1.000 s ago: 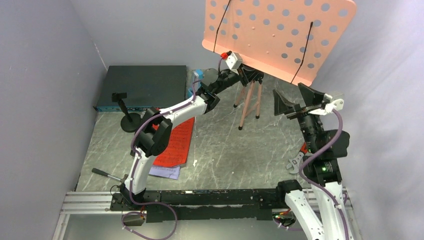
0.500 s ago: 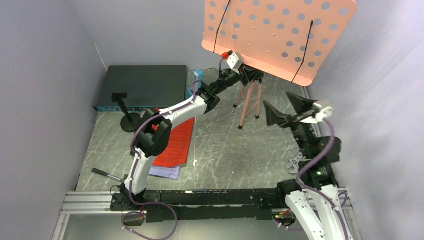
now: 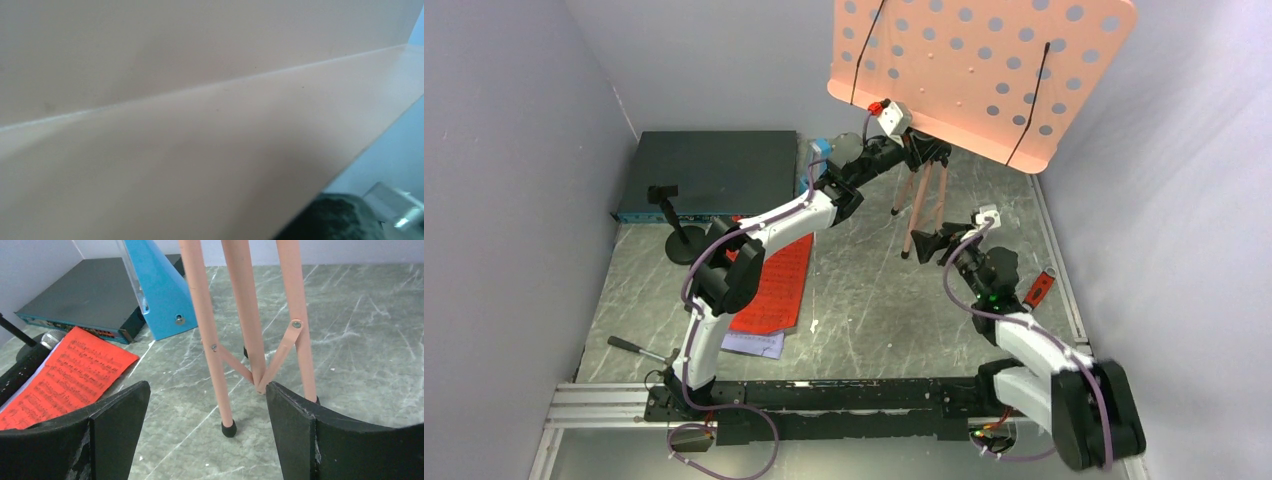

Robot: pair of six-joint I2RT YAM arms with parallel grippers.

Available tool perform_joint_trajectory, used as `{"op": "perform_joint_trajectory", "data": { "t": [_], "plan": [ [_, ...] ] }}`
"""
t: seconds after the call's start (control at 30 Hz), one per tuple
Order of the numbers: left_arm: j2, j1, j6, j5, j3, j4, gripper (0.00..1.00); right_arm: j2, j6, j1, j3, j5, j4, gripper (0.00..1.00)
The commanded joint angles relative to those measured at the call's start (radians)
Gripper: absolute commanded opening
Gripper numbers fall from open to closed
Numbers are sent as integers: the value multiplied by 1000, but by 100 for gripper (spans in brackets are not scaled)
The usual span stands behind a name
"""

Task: Pack up the instrument practice props

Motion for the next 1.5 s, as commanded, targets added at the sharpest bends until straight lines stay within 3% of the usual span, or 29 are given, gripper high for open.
{"op": "perform_joint_trajectory", "data": {
  "t": [0.0, 0.23, 0.33, 0.67, 0.8, 1.0, 1.17, 1.33, 1.47],
  "plan": [
    [-60, 8, -22, 3, 28, -63, 3, 190, 30, 9, 3, 5, 425, 89],
    [-65, 5, -42, 0, 37, -77, 3, 504, 56, 20, 46, -41, 665, 77],
    [-73, 2, -40, -1, 34, -88, 3, 576, 64, 22, 68, -70, 710, 59],
    [-178, -43, -97, -76, -43, -146, 3, 447, -16, 23, 139, -113, 600, 12],
    [-219, -54, -122, -87, -81, -164, 3, 352, -42, 23, 143, -129, 543, 2],
    [-290, -91, -103, -64, -184, -171, 3, 281, -86, 23, 106, -103, 487, 1],
    [-395, -106, -107, -97, -374, -44, 3, 285, -51, 52, 36, -112, 529, 6],
    [-444, -106, -59, -122, -424, -79, 3, 182, -73, 110, 4, -87, 441, 23],
    [-465, -105, -39, -151, -441, -78, 3, 37, -82, 130, -25, -56, 358, 44]
  ]
}}
